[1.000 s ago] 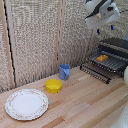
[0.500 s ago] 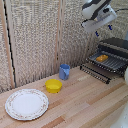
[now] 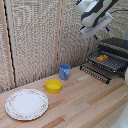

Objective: Kindly employ your clamp to softly take hold of the bread. Delicately rest it on the oven pan, verifying that it is even on the surface. Using your clamp and attentiveness, smoothly glide the pan into the oven and along the appropriate brackets, securing it in position.

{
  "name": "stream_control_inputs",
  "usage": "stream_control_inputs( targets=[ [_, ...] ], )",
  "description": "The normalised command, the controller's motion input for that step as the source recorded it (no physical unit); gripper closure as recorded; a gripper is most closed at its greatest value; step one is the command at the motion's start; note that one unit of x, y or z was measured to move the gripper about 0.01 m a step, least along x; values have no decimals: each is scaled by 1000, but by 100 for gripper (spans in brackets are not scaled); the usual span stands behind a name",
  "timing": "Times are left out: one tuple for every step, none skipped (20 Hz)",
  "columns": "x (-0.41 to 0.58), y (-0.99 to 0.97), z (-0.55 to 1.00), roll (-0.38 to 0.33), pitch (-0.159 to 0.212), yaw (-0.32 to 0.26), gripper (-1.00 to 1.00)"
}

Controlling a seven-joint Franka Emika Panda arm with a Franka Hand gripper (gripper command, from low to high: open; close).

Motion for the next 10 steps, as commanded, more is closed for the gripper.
stream_control_inputs(
  targets=[
    [-103,14,-117,-283,175,226,-100],
    [-114,14,-117,-285,179,224,-100],
    [-123,11,-117,-287,181,223,-100],
    [-131,17,-126,-294,184,218,-100],
    [-140,9,-149,-300,183,216,-100],
    [-154,6,-149,-300,186,218,-100],
    [-154,0,-171,-304,179,224,-100],
    [-160,0,-171,-304,181,224,-100],
    [-157,0,-174,-304,179,224,-100],
    [-157,0,-171,-303,181,224,-100]
  ],
)
